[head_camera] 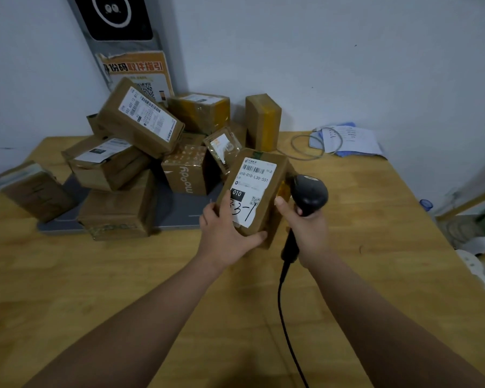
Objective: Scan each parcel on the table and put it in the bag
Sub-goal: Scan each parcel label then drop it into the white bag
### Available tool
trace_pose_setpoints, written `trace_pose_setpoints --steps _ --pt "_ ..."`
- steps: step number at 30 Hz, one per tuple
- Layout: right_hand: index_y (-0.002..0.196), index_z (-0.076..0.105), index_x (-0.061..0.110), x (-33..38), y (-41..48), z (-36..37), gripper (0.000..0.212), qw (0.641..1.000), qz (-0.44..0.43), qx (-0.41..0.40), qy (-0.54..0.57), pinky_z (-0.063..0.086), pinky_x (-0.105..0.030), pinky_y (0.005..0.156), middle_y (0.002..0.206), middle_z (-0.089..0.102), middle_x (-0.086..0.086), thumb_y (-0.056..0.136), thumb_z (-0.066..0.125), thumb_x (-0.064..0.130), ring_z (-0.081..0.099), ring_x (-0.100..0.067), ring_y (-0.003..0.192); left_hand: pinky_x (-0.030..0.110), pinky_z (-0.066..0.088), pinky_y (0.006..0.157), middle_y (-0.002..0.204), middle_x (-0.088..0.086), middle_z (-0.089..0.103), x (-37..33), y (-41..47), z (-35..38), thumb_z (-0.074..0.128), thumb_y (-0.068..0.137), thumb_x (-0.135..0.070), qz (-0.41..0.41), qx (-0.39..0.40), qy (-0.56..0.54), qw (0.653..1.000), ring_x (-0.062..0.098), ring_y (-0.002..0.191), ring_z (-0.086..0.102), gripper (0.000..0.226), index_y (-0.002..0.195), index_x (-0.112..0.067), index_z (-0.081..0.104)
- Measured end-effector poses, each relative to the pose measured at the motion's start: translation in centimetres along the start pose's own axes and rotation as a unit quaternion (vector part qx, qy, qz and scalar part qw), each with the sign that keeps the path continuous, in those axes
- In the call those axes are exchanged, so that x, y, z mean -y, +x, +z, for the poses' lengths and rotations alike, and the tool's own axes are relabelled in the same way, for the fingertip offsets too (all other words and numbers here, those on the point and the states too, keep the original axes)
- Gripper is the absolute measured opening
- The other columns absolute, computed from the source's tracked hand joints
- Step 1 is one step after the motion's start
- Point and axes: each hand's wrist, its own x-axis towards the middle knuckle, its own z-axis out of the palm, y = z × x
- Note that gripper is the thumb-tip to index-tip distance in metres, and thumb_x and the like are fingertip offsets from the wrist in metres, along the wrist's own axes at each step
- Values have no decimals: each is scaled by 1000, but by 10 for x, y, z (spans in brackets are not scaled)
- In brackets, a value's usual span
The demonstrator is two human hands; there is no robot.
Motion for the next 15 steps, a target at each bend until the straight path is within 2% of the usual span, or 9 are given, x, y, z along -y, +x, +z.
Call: trace_pose_setpoints --steps 2,3,6,8,10,12,15 --pt "117 65 8 3 -9 9 39 998 -15 39 53 54 -16 71 103 73 3 80 77 10 70 -5 95 38 20 114 145 4 13 3 -11 2 77 67 -57 7 9 -24 1000 25 137 11 117 151 -33 0" --pt "118 64 6 2 -12 12 40 997 -25 46 61 54 -14 68 106 73 -1 80 76 6 71 -6 94 38 19 115 146 3 12 6 -16 1 78 66 -57 20 13 -23 999 24 138 10 118 151 -34 -1" --pt "116 65 6 1 -16 8 38 996 -21 39 77 57 -20 68 104 74 -4 80 75 4 72 -10 92 36 22 115 147 0 13 17 -27 -6 75 68 -60 84 10 -35 996 19 139 15 113 151 -33 4" --pt "111 68 9 0 -13 0 32 996 3 53 66 59 -31 76 102 75 -5 80 75 8 72 -16 94 32 29 112 150 -4 24 20 -30 -16 67 74 -64 78 38 -150 985 10 137 26 105 153 -27 8" --pt "101 71 15 0 -12 -9 20 995 16 94 41 58 -35 78 98 76 -5 82 73 8 72 -20 92 36 37 110 148 -8 39 21 -27 -30 65 77 -62 5 78 -283 956 9 131 43 99 154 -29 11" --pt "94 71 17 3 -13 -12 14 990 20 137 24 56 -33 76 91 76 -2 84 70 6 73 -19 87 40 38 109 136 -9 55 23 -21 -45 64 85 -46 -81 134 -336 929 13 123 52 79 151 -26 26" --pt "97 70 17 7 -16 -7 13 984 47 173 12 55 -28 73 89 76 0 86 69 10 73 -18 85 31 46 91 111 -7 71 30 -16 -60 58 92 -24 -99 179 -342 917 14 107 62 34 126 -22 55"
